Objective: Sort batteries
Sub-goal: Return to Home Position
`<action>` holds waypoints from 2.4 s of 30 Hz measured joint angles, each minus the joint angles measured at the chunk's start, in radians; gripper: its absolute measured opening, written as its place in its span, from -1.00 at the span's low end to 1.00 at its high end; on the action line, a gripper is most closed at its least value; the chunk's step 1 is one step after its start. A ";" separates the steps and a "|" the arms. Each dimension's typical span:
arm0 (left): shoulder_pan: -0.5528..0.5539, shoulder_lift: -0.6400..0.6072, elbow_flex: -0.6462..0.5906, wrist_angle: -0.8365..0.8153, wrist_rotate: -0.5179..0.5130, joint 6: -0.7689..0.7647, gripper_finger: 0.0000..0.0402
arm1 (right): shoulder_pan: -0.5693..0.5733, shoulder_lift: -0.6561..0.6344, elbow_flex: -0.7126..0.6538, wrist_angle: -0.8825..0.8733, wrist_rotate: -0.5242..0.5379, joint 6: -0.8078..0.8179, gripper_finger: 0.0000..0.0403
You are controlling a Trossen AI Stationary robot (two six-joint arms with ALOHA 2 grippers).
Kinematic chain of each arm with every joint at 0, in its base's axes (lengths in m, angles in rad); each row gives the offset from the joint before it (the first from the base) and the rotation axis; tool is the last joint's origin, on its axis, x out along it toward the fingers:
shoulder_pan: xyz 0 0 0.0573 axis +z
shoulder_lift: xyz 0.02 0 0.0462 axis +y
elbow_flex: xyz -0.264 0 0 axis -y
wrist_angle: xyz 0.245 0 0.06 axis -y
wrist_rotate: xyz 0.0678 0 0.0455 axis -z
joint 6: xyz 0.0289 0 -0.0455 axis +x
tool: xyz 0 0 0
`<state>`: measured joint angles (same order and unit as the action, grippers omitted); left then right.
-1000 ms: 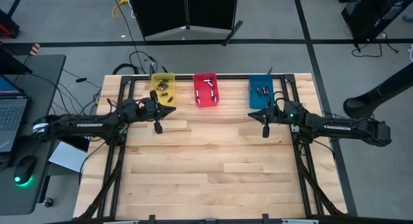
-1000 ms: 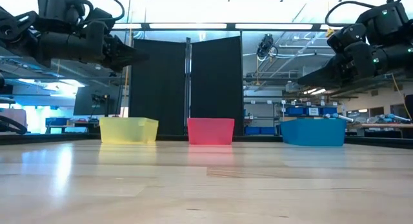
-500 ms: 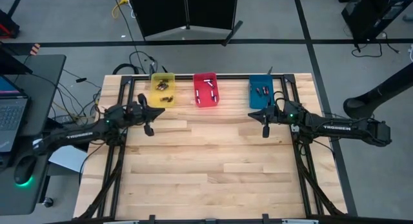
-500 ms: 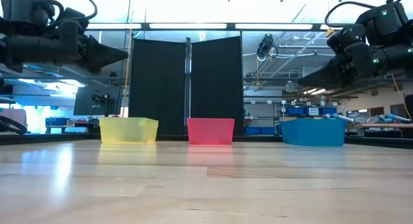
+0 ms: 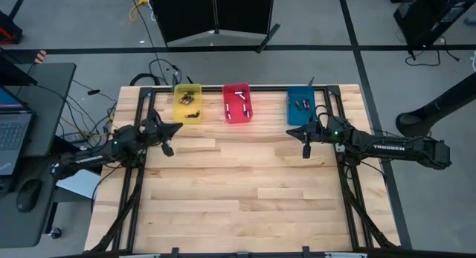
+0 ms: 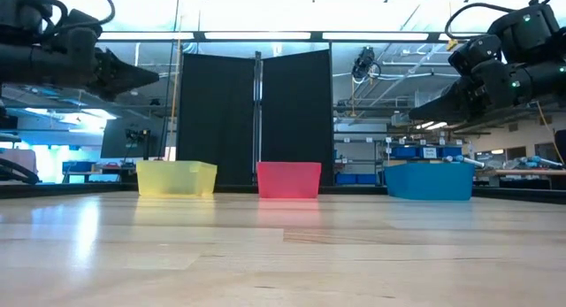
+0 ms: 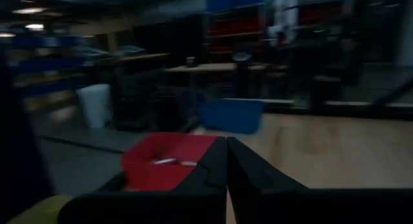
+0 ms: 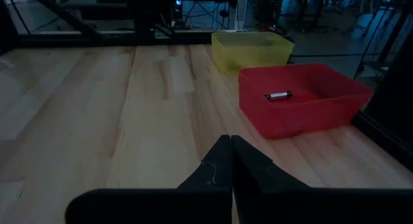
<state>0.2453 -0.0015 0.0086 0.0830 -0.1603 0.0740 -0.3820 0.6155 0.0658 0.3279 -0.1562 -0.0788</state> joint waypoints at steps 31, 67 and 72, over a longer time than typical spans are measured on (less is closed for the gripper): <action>-0.018 0.036 -0.001 -0.001 -0.020 -0.079 -0.96 | 0.014 -0.529 -0.058 -0.316 0.164 0.027 -0.99; -0.018 0.036 -0.001 0.001 -0.020 -0.079 -0.96 | -0.051 -0.570 -0.060 -0.298 0.245 0.089 -0.97; -0.018 0.036 -0.001 0.001 -0.020 -0.079 -0.96 | -0.085 -0.504 -0.060 -0.298 0.245 0.115 -0.92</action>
<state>0.2268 0.0349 0.0073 0.0837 -0.1802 -0.0051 -0.4672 0.1112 0.0063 0.0299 0.0883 0.0362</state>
